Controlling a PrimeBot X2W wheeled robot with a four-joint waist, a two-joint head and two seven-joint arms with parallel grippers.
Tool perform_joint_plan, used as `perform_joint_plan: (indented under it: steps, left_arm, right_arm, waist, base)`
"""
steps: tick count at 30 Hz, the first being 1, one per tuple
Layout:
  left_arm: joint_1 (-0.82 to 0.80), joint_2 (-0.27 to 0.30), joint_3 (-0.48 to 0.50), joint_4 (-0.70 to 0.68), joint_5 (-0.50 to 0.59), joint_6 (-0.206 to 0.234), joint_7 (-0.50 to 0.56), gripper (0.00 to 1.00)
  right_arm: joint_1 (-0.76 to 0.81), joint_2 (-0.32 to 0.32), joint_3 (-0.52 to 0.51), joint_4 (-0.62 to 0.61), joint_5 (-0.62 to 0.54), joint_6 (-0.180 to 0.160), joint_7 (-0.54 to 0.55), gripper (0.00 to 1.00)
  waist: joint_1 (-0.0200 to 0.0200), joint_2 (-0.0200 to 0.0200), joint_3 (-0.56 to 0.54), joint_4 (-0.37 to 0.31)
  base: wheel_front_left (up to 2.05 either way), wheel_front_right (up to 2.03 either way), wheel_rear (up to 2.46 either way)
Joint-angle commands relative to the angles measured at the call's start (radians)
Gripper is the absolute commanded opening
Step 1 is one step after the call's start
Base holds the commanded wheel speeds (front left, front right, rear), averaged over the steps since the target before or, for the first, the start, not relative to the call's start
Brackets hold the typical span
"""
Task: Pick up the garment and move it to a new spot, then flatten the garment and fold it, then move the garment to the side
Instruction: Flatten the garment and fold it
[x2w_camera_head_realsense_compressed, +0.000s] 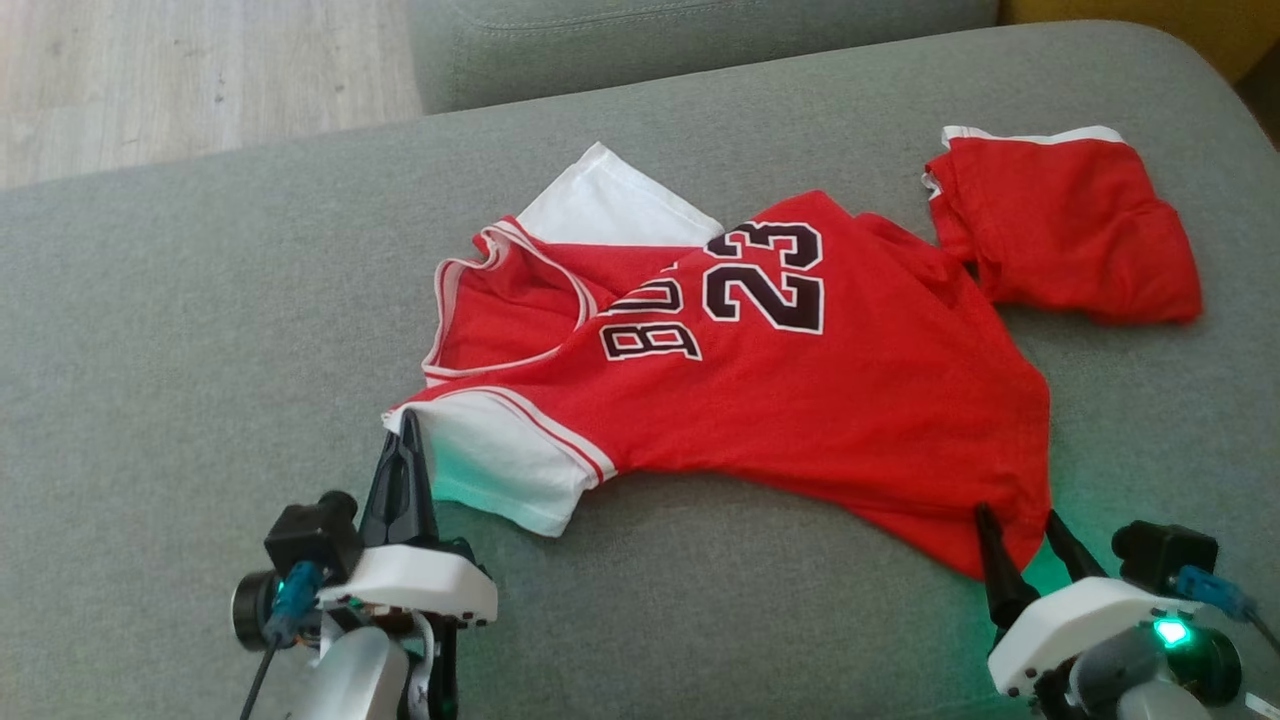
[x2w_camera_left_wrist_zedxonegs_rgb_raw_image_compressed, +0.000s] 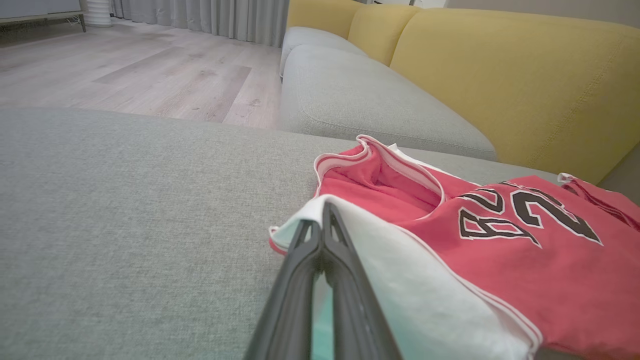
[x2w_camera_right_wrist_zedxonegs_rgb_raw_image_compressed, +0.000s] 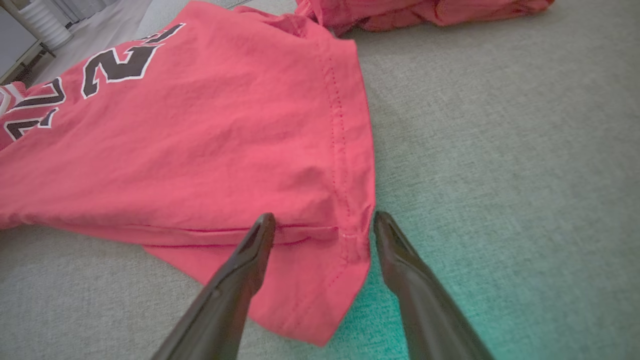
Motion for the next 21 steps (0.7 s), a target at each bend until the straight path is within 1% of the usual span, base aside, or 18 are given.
perform_joint_plan:
  steps: [1,3,4,5,6,7,11,15,21]
  left_arm:
    - [-0.047,0.012,0.022,-0.026,-0.005,0.001,-0.015,0.0]
    - [-0.047,0.013,0.021,-0.025,-0.006,0.001,-0.015,0.0]
    - [-0.047,0.014,0.02,-0.025,-0.007,0.001,-0.015,0.0]
    - [-0.047,0.014,0.019,-0.024,-0.007,0.001,-0.015,0.0]
    - [-0.047,0.015,0.018,-0.023,-0.008,0.002,-0.015,0.0]
    - [-0.047,0.015,0.017,-0.023,-0.008,0.002,-0.015,0.0]
    - [-0.044,0.018,0.017,-0.022,-0.011,0.006,-0.015,0.0]
    - [-0.042,0.023,0.02,-0.025,-0.014,0.009,-0.017,0.0]
    - [-0.047,0.039,0.036,-0.063,-0.017,0.01,-0.021,0.0]
  right_arm:
    - [-0.016,-0.007,0.025,-0.025,0.004,-0.001,-0.003,1.0]
    - [-0.017,-0.007,0.026,-0.022,0.006,-0.001,-0.002,1.0]
    - [-0.017,-0.007,0.027,-0.021,0.008,-0.001,-0.001,0.97]
    - [-0.017,-0.007,0.028,-0.02,0.009,-0.001,-0.001,0.56]
    - [-0.018,-0.007,0.03,-0.02,0.01,-0.001,-0.001,0.2]
    - [-0.019,-0.007,0.033,-0.021,0.009,-0.001,-0.003,0.0]
    - [-0.023,-0.007,0.039,-0.04,0.004,-0.001,-0.012,0.0]
    - [-0.024,-0.007,0.045,-0.083,-0.014,-0.001,-0.023,0.0]
    - [-0.042,-0.007,0.088,-0.221,-0.011,-0.001,-0.052,0.0]
  waist:
    - [0.0,-0.0001,0.0,0.003]
    - [0.0,-0.0001,0.0,0.006]
    - [0.0,-0.0001,-0.001,0.007]
    - [0.0,-0.0001,-0.001,0.008]
    - [0.0,-0.0001,-0.001,0.008]
    - [0.0,-0.0001,-0.001,0.009]
    - [0.0,-0.0001,-0.005,0.006]
    - [0.0,-0.0001,-0.011,0.002]
    - [0.0,-0.0001,-0.025,-0.006]
  base:
    - [0.0,0.0,0.0]
    - [0.0,0.0,0.0]
    - [0.0,0.0,0.0]
    - [0.0,0.0,0.0]
    - [0.0,0.0,0.0]
    - [0.0,0.0,0.0]
    - [0.0,0.0,0.0]
    - [0.0,0.0,0.0]
    - [0.0,0.0,0.0]
